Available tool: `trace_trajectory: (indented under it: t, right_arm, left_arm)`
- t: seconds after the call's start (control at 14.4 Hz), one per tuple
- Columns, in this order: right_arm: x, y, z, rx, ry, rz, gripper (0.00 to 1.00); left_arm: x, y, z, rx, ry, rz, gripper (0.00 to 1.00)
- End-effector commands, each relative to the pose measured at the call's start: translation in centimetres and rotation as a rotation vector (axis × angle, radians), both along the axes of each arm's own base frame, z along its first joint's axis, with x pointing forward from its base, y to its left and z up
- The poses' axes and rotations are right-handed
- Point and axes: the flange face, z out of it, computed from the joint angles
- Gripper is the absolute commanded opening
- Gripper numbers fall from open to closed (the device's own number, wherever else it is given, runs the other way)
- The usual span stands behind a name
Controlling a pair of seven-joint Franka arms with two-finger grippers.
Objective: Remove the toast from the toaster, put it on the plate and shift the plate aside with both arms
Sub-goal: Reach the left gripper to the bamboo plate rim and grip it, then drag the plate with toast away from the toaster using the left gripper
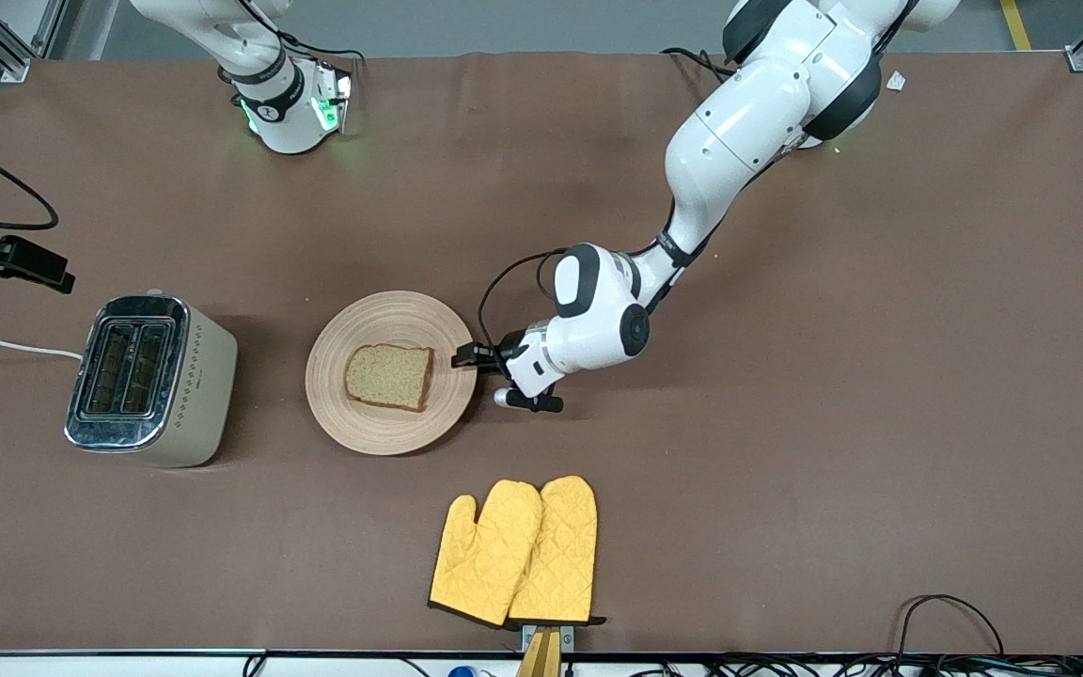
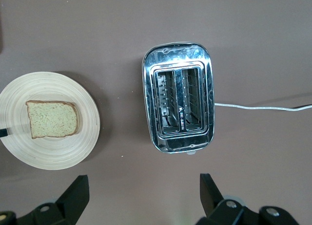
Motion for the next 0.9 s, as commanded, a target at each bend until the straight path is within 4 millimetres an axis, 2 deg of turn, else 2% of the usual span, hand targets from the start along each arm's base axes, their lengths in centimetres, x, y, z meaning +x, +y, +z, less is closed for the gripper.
trace_trajectory:
  t: [0.0,0.28,0.42,0.55,0.62,0.76,0.83]
  right_arm:
    - [-0.2,-1.2,0.4,0.027,0.000,-0.021,1.00]
    - [-0.1,-0.9,0.4,0.028,0.000,-0.015,1.00]
    - [-0.2,-0.9,0.4,0.028,0.001,-0.015,1.00]
    - [-0.2,-0.9,0.3,0.028,0.003,-0.017,1.00]
    - [-0.2,-0.9,0.3,0.028,0.003,-0.017,1.00]
    - [-0.2,-0.9,0.3,0.028,0.003,-0.017,1.00]
    - [-0.2,-0.9,0.3,0.028,0.003,-0.017,1.00]
  left_arm:
    - [0.1,-0.4,0.2,-0.032,-0.004,0.019,0.00]
    - [0.2,-0.1,0.1,-0.032,-0.038,-0.006,0.00]
    - [2.2,1.5,2.2,-0.036,-0.066,0.011,0.00]
    - [5.7,5.4,6.3,-0.073,-0.048,-0.004,0.00]
    - [7.8,8.2,8.3,-0.097,-0.027,-0.012,0.00]
    - [11.0,13.7,10.6,-0.106,-0.006,-0.047,0.00]
    - [12.2,16.4,10.9,-0.102,0.007,-0.070,0.00]
